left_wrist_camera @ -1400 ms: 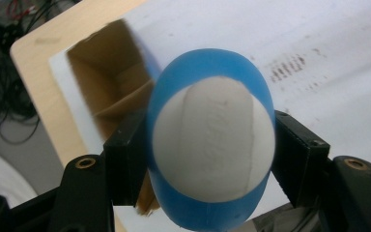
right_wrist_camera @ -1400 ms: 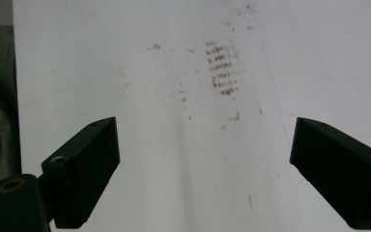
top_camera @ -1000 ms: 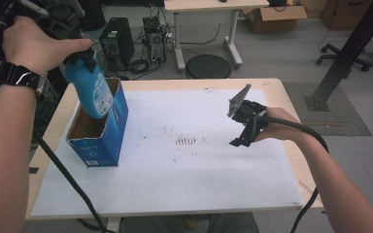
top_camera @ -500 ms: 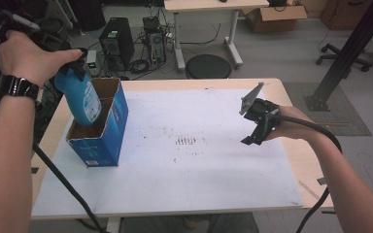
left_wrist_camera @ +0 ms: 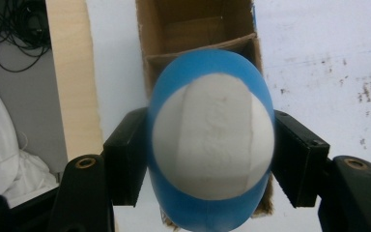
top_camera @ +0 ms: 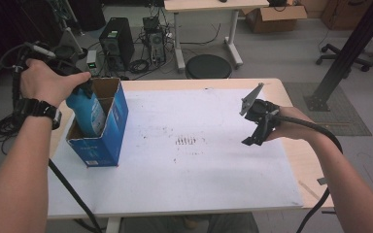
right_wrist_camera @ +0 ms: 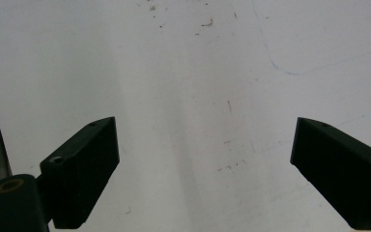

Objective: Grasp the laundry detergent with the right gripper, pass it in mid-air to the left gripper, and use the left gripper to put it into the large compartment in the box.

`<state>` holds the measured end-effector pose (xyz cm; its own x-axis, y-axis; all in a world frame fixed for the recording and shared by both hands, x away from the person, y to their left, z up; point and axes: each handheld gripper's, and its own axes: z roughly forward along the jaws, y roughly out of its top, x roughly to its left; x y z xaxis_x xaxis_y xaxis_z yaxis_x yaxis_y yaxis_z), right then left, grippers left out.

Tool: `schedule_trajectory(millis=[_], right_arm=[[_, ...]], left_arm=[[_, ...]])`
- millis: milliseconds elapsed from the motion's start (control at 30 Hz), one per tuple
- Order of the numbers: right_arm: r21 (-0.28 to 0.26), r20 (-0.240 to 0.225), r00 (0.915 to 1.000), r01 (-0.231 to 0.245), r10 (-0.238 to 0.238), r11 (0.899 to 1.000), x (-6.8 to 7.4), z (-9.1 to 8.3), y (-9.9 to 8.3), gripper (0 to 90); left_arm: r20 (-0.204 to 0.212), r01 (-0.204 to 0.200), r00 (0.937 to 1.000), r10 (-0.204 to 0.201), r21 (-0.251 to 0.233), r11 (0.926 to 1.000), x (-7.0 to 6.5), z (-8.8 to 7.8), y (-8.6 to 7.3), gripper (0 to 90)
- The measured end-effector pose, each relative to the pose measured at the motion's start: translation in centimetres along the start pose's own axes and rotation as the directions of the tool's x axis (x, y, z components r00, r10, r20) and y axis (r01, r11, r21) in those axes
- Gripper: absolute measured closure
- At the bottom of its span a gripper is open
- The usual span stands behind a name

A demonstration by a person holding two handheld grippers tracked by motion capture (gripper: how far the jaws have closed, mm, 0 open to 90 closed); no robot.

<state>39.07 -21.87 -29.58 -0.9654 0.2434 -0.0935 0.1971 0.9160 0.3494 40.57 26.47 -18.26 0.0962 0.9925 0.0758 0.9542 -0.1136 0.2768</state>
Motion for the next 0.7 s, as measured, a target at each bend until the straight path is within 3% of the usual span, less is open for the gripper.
schedule_trajectory(millis=[467, 700], right_arm=[[0.002, 0.001, 1.0000, -0.003, 0.003, 1.000, -0.1, 0.2, -0.3, 9.8], [0.006, -0.003, 1.0000, -0.004, 0.004, 1.000, -0.1, 0.5, -0.4, 9.7]], left_arm=[[0.015, 0.026, 0.9995, -0.027, 0.049, 0.9985, -0.2, 5.3, -1.3, 38.2], [0.017, 0.027, 0.9995, -0.028, 0.065, 0.9975, -0.4, 6.8, -1.8, 38.2]])
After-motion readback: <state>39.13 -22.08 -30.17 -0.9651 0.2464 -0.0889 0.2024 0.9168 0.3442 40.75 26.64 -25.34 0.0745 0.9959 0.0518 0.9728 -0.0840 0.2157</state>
